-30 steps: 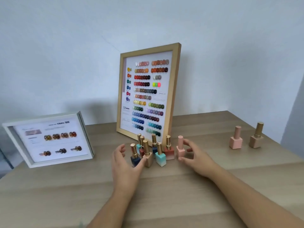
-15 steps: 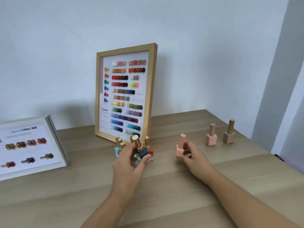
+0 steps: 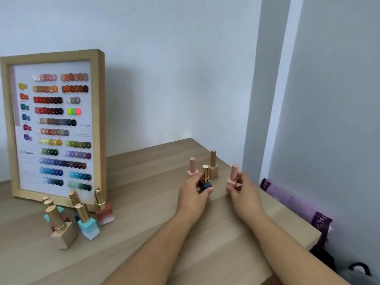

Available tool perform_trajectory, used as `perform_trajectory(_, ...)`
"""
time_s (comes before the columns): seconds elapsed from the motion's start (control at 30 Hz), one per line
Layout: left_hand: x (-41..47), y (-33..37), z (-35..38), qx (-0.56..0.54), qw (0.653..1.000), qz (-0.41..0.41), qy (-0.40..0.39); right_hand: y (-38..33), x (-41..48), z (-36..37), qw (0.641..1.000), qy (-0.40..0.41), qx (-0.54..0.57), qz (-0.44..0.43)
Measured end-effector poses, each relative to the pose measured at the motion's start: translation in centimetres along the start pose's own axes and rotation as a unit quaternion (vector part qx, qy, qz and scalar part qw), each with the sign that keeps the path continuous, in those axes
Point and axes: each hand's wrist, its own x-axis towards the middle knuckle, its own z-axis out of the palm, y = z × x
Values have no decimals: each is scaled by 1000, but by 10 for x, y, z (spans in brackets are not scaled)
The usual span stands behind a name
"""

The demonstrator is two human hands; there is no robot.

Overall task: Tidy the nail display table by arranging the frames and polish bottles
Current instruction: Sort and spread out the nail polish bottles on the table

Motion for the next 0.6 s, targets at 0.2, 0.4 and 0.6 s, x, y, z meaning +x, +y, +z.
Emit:
perform_trajectory(0.2, 3, -5, 4, -12, 999, -15, -31, 2, 6, 4, 998, -19, -56, 15)
perform_trajectory(0.4, -27, -5, -24, 68, 997, 33, 9, -15, -19, -4, 986, 135, -52, -85)
perform_trajectory(0.6, -75, -10, -103, 182, 967, 130, 121, -66, -69, 42, 963, -11, -23, -269)
